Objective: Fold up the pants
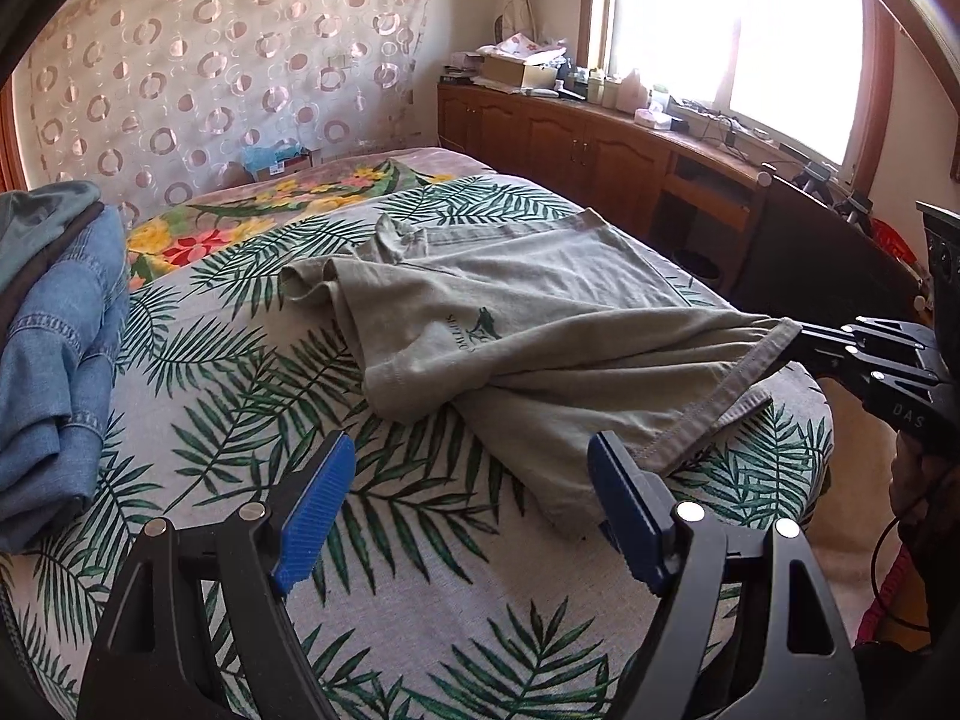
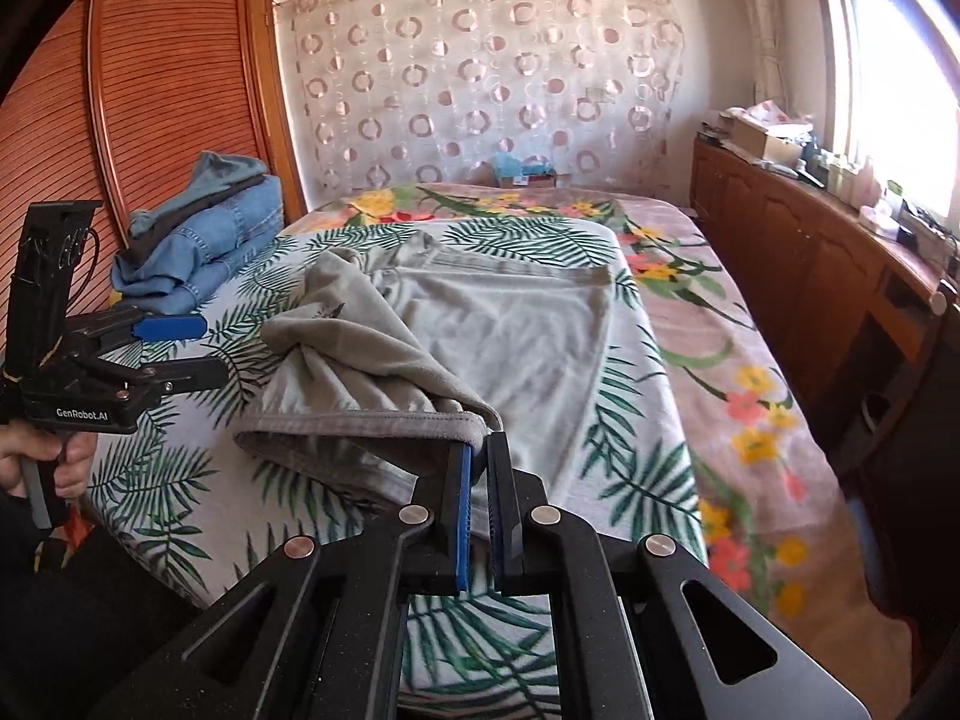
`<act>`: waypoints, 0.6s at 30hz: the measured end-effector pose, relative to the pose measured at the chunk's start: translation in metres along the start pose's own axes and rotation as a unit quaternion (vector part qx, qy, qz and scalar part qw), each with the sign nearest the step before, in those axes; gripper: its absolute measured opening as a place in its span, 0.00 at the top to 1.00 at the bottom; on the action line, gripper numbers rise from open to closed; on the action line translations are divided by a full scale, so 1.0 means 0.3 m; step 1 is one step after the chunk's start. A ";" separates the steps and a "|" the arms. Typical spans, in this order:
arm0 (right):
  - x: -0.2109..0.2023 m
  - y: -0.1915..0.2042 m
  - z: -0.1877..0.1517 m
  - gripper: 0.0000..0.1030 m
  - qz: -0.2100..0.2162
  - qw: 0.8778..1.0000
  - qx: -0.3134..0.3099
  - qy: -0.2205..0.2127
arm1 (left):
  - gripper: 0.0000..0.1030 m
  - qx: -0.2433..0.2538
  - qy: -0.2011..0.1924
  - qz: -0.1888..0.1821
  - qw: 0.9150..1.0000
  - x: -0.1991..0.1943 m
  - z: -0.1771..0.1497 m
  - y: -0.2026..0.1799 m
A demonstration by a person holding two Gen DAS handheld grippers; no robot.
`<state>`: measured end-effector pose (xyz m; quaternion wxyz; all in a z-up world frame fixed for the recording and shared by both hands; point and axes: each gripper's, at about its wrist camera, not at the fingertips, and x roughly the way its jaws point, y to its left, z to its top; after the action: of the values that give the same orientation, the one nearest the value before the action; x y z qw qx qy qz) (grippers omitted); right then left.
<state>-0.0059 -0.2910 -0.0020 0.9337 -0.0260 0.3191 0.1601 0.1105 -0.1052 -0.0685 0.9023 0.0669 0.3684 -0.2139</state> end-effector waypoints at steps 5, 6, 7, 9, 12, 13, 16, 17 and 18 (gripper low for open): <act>-0.006 -0.016 -0.021 0.96 -0.011 1.000 0.006 0.011 | 0.22 0.010 0.003 0.001 1.000 0.017 0.009 -0.024; -0.001 -0.016 -0.026 0.95 -0.011 1.000 0.007 0.016 | 0.22 0.010 0.004 0.000 1.000 0.020 0.009 -0.027; 0.005 -0.014 -0.032 0.95 -0.011 1.000 0.008 0.022 | 0.22 0.010 0.005 -0.001 1.000 0.023 0.008 -0.027; 0.017 -0.011 -0.037 0.95 -0.008 0.999 0.010 0.032 | 0.22 0.012 0.008 0.001 1.000 0.027 0.007 -0.028; 0.023 -0.012 -0.039 0.95 -0.004 0.999 0.011 0.045 | 0.22 0.010 0.009 0.002 1.000 0.028 0.005 -0.020; 0.024 -0.010 -0.039 0.95 -0.004 0.999 0.014 0.047 | 0.22 0.008 0.009 0.002 1.000 0.030 0.006 -0.020; 0.011 -0.024 -0.026 0.95 0.001 0.999 0.019 0.049 | 0.22 0.004 0.009 0.005 1.000 0.030 0.002 -0.010; 0.000 -0.030 -0.028 0.93 0.001 0.999 0.019 0.049 | 0.22 0.003 0.009 0.006 1.000 0.029 0.000 -0.007; -0.007 -0.031 -0.023 0.91 0.001 0.999 0.019 0.049 | 0.22 0.000 0.008 0.007 1.000 0.026 -0.001 0.000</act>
<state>-0.0087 -0.3014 -0.0067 0.9173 -0.0157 0.3670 0.1536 0.1151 -0.1078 -0.0740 0.9009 0.0712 0.3749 -0.2067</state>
